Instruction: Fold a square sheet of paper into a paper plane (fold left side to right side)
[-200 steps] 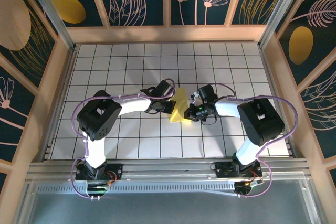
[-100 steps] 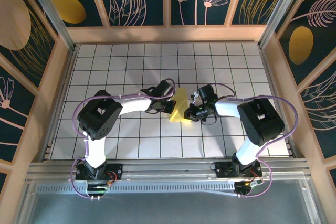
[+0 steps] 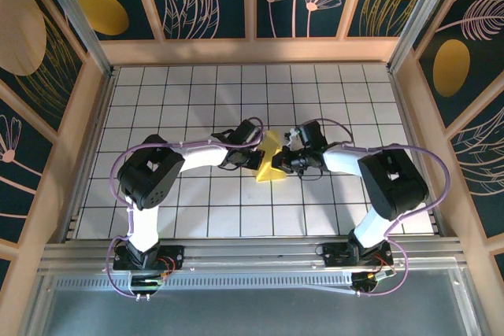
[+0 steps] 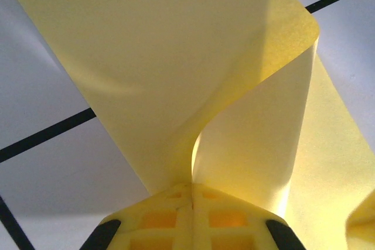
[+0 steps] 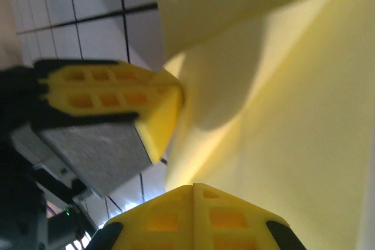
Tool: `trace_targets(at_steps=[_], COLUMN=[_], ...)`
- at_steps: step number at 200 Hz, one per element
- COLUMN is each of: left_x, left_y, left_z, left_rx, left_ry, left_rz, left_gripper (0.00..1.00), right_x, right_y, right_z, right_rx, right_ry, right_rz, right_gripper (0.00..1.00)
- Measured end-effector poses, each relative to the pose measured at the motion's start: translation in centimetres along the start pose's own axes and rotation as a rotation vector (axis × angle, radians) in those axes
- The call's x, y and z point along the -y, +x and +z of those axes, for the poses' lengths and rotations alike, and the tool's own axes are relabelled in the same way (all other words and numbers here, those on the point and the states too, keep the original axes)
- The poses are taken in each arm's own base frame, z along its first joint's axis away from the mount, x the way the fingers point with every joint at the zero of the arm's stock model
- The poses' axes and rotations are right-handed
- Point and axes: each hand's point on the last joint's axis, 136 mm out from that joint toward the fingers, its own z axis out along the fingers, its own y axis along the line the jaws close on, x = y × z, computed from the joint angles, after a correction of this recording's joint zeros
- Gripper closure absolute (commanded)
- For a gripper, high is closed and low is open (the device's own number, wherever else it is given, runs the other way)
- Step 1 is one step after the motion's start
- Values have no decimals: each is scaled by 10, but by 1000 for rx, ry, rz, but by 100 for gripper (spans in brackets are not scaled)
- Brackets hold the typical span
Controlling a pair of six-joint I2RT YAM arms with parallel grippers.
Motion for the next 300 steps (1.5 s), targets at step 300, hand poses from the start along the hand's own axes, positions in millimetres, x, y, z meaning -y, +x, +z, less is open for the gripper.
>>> trace_targets(at_steps=[300], left_x=[0], left_y=[-1], left_z=[0], left_rx=[2], left_ry=[-3], left_rz=[11], left_gripper=[92], right_x=[14], right_y=[-18], right_z=[23], right_rx=[32], right_ry=[63], right_rz=[13], right_gripper=[100])
